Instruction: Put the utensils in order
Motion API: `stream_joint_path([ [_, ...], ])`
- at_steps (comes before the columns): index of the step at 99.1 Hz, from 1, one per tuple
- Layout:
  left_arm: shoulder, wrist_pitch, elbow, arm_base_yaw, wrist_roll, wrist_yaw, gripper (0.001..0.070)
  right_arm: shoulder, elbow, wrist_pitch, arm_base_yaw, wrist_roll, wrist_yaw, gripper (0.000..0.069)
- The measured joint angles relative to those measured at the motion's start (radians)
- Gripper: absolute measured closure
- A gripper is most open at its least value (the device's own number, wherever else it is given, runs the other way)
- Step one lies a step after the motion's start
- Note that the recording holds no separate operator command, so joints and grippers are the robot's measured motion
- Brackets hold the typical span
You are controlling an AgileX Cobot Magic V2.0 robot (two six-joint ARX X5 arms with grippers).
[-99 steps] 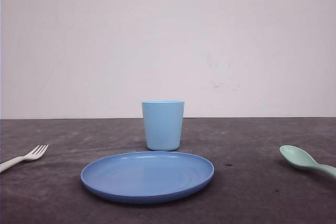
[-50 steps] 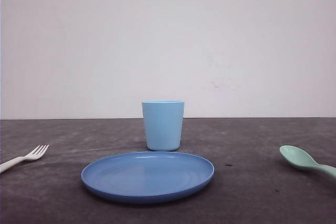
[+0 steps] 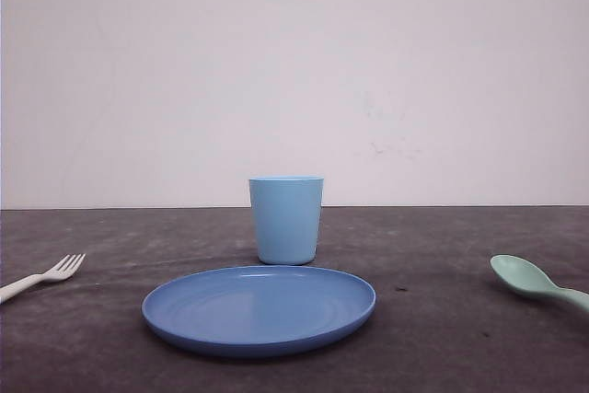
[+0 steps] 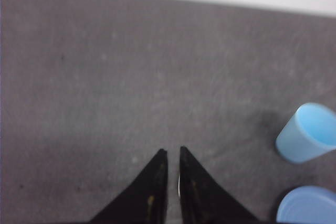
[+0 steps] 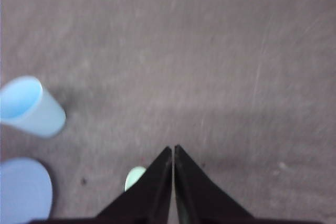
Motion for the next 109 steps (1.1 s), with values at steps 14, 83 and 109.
stream_joint_path([
  [14, 0.068, 0.002, 0.000, -0.024, 0.020, -0.019, 0.0695, 0.097, 0.000, -0.004, 0.033, -0.019, 0.051, 0.0683],
  [83, 0.098, -0.013, 0.000, -0.041, 0.045, -0.033, 0.0195, 0.196, 0.000, -0.016, 0.071, -0.038, 0.077, 0.0146],
  [109, 0.162, -0.020, 0.000, -0.116, 0.010, -0.005, 0.0148, 0.196, 0.000, -0.014, 0.071, -0.038, 0.077, 0.0062],
])
